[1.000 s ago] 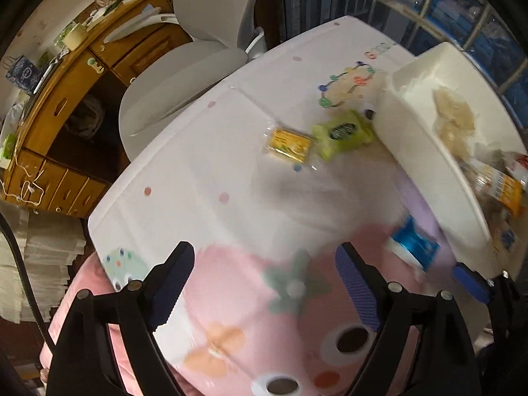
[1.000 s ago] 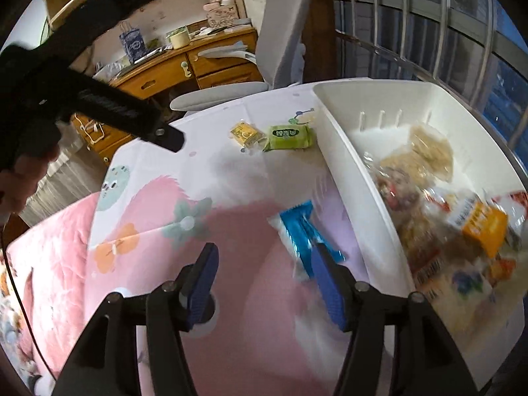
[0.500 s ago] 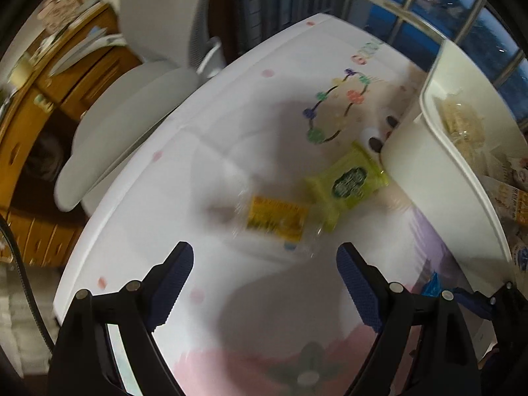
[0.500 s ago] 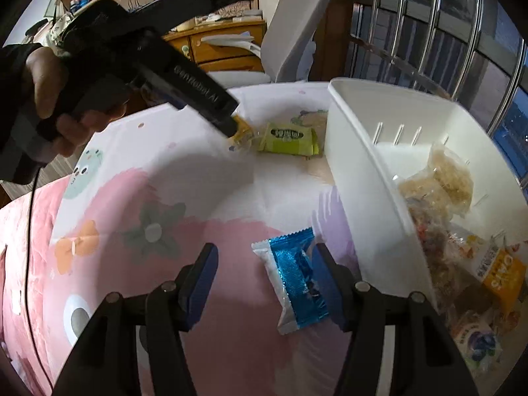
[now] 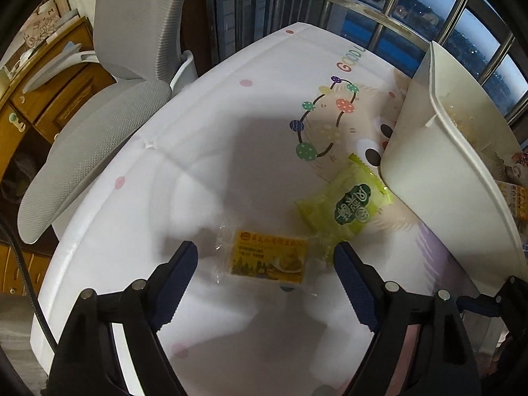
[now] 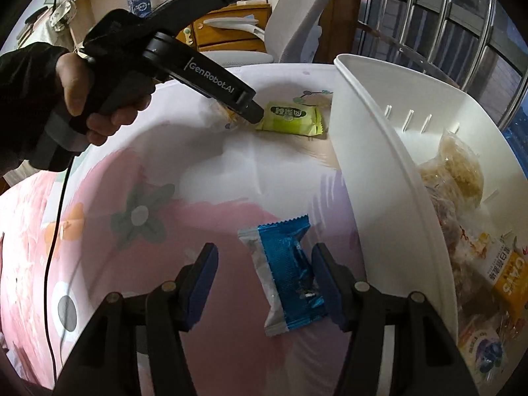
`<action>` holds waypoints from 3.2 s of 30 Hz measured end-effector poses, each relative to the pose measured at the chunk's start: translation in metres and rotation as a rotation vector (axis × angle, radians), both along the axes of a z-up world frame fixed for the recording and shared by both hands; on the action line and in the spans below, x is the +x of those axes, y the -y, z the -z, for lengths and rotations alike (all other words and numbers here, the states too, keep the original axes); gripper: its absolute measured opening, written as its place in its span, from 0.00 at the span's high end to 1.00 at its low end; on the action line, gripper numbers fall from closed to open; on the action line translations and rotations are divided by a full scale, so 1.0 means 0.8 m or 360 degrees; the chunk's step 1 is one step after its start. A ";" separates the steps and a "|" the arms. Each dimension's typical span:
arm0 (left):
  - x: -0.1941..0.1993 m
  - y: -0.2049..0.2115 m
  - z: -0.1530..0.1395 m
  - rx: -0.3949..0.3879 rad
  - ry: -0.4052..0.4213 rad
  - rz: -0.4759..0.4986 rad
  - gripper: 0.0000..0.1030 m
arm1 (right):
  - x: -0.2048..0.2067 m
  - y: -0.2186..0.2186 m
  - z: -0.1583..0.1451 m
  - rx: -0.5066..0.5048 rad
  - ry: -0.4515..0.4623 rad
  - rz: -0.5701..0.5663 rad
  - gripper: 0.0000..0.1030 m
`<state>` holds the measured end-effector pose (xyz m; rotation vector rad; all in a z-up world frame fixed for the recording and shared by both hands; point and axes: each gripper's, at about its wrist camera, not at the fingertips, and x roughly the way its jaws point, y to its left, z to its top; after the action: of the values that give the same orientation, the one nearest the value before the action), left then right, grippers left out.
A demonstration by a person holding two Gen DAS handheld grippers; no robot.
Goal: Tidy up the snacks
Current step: 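Grasp the blue wrapped candy with the right gripper while the left grasps the yellow cake pack, then carry the blue candy and yellow cake pack into the tray and open both grippers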
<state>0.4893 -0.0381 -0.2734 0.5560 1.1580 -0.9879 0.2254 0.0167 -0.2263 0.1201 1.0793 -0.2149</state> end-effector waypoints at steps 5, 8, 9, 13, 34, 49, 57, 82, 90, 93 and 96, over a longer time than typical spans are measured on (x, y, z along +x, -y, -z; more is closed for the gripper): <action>0.006 -0.005 0.006 -0.0097 -0.0025 0.0006 0.23 | 0.003 0.004 0.009 0.0003 -0.0073 -0.0030 0.49; 0.004 -0.005 0.004 -0.0130 -0.0003 0.0020 0.28 | 0.003 0.009 0.016 0.0025 -0.0123 -0.0010 0.63; 0.003 -0.006 0.004 -0.0150 0.0005 0.0023 0.30 | 0.003 0.009 0.017 0.0012 -0.0126 -0.0010 0.64; -0.004 -0.010 0.002 -0.0190 0.0033 -0.0004 0.37 | 0.002 0.007 0.017 0.0008 -0.0135 -0.0038 0.68; -0.063 -0.067 -0.019 -0.0148 0.0034 -0.0380 0.54 | 0.011 0.022 -0.007 0.0064 -0.0226 -0.0021 0.70; -0.222 -0.148 -0.143 -0.0201 -0.0021 -0.0456 0.54 | -0.058 0.002 -0.085 0.0089 -0.0080 -0.0002 0.70; -0.307 -0.177 -0.197 -0.0217 -0.0050 -0.0512 0.54 | -0.101 -0.008 -0.129 0.0044 0.0042 0.0035 0.70; -0.437 -0.049 -0.303 -0.0377 0.0112 -0.0859 0.53 | -0.183 0.156 -0.218 0.0004 0.0173 -0.0178 0.70; -0.432 0.033 -0.295 -0.0379 0.0094 -0.1013 0.53 | -0.157 0.237 -0.215 0.0001 0.0159 -0.0363 0.70; -0.424 0.060 -0.295 -0.0363 0.0101 -0.1055 0.53 | -0.146 0.262 -0.215 0.0008 0.0163 -0.0423 0.70; -0.410 0.084 -0.297 -0.0350 0.0107 -0.1072 0.53 | -0.134 0.280 -0.216 0.0010 0.0164 -0.0474 0.70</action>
<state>0.1612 -0.1053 -0.0359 0.0056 1.0522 -0.4962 0.1178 -0.2076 -0.0537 -0.0244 0.9816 0.0624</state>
